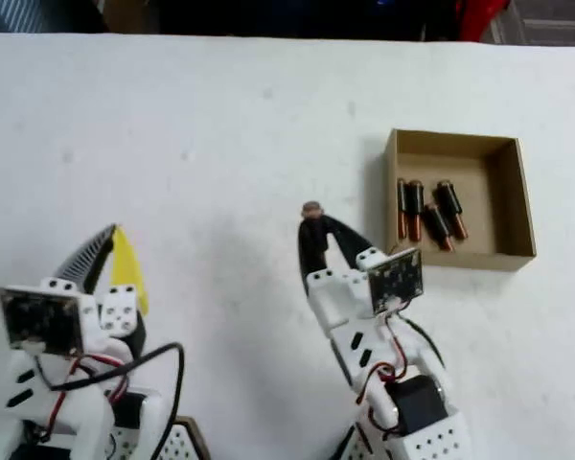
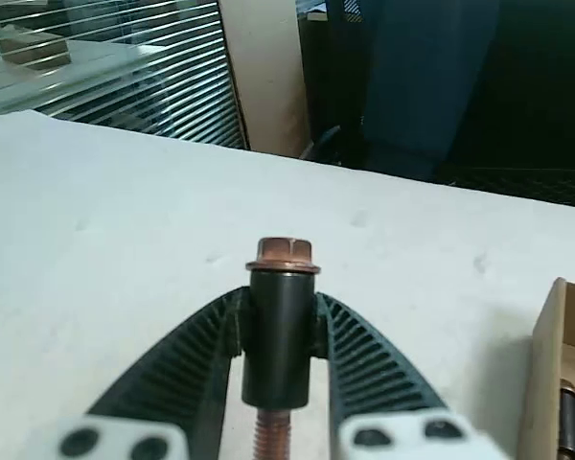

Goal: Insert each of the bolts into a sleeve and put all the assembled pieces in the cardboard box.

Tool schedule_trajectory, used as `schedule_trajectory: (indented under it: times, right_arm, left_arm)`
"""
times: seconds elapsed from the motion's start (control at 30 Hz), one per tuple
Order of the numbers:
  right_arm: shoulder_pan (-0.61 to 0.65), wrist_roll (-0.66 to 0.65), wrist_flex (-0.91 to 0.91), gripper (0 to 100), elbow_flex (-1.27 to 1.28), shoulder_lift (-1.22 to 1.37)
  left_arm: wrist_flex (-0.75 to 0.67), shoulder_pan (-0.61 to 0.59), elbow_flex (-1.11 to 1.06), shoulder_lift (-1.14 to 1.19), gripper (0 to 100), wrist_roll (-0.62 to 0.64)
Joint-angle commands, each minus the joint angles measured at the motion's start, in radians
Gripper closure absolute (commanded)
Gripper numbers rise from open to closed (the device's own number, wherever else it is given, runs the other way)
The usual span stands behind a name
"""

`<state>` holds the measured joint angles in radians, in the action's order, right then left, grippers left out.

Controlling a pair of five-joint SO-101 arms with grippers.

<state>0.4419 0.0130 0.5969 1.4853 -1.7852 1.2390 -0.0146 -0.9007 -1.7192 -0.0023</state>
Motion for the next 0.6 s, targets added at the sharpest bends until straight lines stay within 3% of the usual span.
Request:
schedule_trajectory:
  times: [0.0,0.33,0.57]
  right_arm:
    - [-0.048,0.011,0.053,98.1,-0.129,-0.013]
    - [-0.125,0.011,0.248,98.1,-0.367,-0.012]
    - [-0.199,0.003,0.308,98.1,-0.516,0.015]
  left_arm:
    - [0.008,-0.007,-0.071,-0.077,98,-0.008]
    - [0.025,-0.182,-0.13,-0.105,98,-0.008]
    - [0.081,-0.193,-0.167,-0.105,98,-0.078]
